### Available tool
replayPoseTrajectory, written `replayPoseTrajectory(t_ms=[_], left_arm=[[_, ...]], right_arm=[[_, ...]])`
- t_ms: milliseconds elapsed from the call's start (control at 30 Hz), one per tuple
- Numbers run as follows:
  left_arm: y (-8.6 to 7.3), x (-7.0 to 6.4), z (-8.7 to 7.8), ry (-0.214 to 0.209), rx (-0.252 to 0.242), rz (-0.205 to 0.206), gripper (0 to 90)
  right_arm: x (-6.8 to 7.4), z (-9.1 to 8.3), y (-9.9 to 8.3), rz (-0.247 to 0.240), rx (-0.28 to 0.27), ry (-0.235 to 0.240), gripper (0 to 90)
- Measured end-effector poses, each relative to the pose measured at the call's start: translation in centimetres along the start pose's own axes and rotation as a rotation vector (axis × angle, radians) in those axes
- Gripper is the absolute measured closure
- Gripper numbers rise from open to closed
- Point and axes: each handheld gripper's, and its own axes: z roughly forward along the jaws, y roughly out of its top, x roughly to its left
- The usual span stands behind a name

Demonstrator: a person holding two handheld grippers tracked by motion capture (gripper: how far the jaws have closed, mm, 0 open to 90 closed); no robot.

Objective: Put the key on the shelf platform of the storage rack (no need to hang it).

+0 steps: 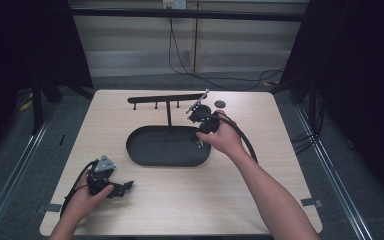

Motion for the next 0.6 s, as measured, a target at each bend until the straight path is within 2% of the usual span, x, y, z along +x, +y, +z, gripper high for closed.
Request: replayPoseTrajectory(t_ms=[600], left_arm=[[0.0, 0.0, 0.0, -0.001, 0.001, 0.001, 3.8]], right_arm=[[0.5, 2.0, 0.9, -0.026, 0.017, -0.004, 63.6]])
